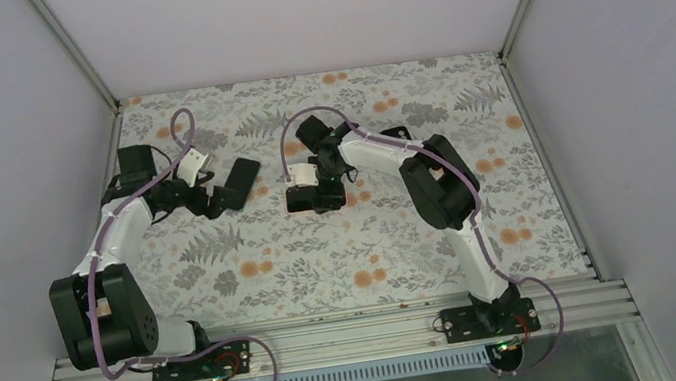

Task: Take the phone out of the phone case

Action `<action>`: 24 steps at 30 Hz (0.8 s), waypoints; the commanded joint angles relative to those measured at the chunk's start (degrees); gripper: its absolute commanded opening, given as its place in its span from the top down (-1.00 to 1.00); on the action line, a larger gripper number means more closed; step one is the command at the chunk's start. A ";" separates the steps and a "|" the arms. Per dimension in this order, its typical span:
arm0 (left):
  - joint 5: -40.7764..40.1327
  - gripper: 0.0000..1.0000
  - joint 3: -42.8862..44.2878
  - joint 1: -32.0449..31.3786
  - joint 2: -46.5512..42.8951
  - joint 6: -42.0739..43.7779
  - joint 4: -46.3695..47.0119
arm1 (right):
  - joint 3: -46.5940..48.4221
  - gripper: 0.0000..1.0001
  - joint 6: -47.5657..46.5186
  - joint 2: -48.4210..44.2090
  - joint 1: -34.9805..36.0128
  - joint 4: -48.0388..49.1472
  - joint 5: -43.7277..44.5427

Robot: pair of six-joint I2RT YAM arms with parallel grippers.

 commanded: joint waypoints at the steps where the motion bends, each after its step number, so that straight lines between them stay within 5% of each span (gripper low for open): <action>1: 2.58 -1.00 -0.26 0.62 -0.33 0.96 0.59 | -1.82 -1.00 -0.17 -0.16 0.26 3.27 4.61; 7: 3.48 -1.00 -0.14 0.91 0.15 1.26 0.21 | 1.39 -0.93 -1.27 2.75 0.26 -4.44 1.12; 11: 3.69 -1.00 0.32 1.02 0.86 1.59 -0.64 | 1.10 -0.53 -1.12 3.32 0.39 -5.47 0.93; 12: 3.62 -1.00 0.56 1.02 1.19 1.67 -1.03 | 0.63 -0.34 -0.91 2.81 0.39 -4.54 0.94; 16: 5.77 -1.00 3.02 0.86 3.26 1.74 -4.71 | -2.99 -0.08 1.27 -2.31 0.42 2.37 0.26; 24: 17.30 -1.00 13.70 0.61 14.80 4.60 -19.86 | -9.17 0.14 8.42 -15.22 3.67 17.80 5.67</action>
